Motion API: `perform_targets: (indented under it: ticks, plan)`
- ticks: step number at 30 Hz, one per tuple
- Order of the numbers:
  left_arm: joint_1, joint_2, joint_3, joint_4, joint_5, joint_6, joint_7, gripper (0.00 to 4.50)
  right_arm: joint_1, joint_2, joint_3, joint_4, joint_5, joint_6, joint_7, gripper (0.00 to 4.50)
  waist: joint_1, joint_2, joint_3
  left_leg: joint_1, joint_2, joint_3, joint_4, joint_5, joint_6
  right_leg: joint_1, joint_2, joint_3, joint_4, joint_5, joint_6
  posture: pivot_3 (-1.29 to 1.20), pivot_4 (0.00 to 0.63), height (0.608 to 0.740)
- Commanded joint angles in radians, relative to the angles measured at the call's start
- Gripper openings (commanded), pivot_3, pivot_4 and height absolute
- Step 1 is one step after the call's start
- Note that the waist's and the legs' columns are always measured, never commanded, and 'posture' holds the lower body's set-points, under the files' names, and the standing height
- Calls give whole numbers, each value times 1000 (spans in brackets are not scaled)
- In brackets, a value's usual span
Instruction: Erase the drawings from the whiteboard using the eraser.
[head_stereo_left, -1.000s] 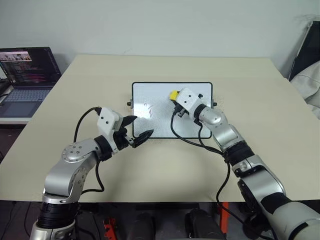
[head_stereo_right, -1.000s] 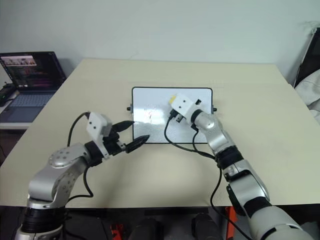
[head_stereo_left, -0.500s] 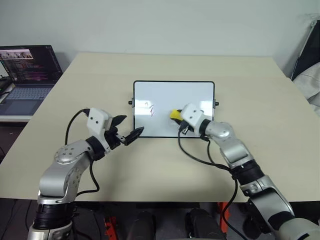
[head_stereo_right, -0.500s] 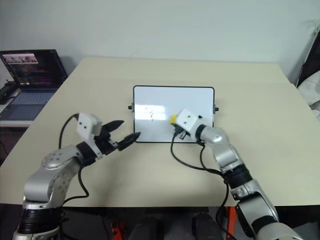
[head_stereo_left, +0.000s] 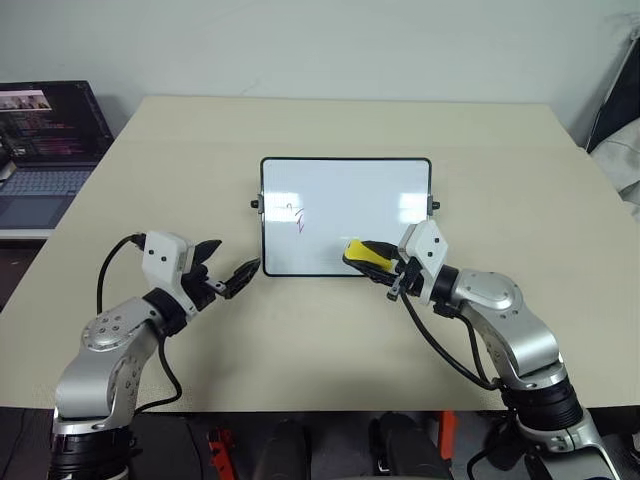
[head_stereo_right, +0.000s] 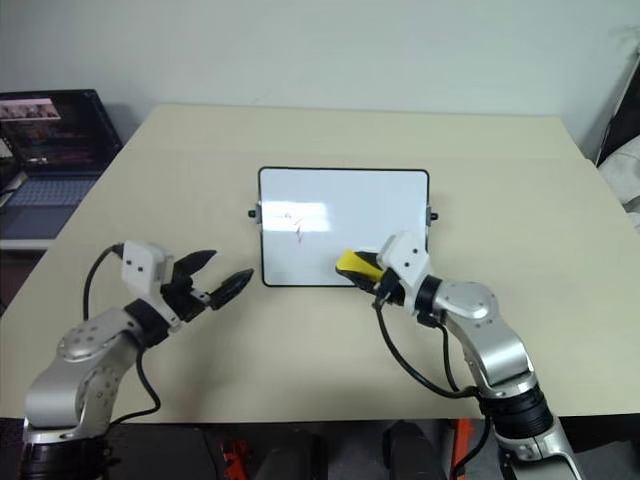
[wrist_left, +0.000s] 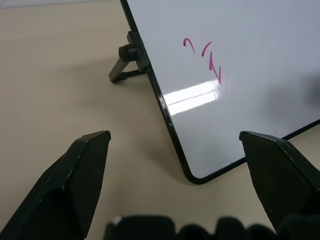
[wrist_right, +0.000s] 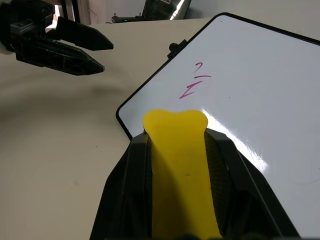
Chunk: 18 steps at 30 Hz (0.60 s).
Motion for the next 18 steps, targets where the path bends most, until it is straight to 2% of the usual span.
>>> perform_targets:
  ticks: [1, 10, 18]
  plan:
    - [4, 17, 40, -54, -12, -8, 10, 4500, -21, 23, 14, -15, 6, -25, -20, 1121, 0, 0, 0, 0, 0, 0, 0, 0, 0, 0, 0, 0, 0, 0, 0, 0, 150, 740]
    - [7, 18, 42, -69, -16, -1, 20, 4500, -84, 28, 67, 41, -20, -74, -11, 1121, 0, 0, 0, 0, 0, 0, 0, 0, 0, 0, 0, 0, 0, 0, 0, 0, 150, 740]
    - [11, 26, 25, -79, -15, 3, 10, 4500, -81, -1, 92, 53, -39, -53, 6, 1121, 0, 0, 0, 0, 0, 0, 0, 0, 0, 0, 0, 0, 0, 0, 0, 0, 150, 740]
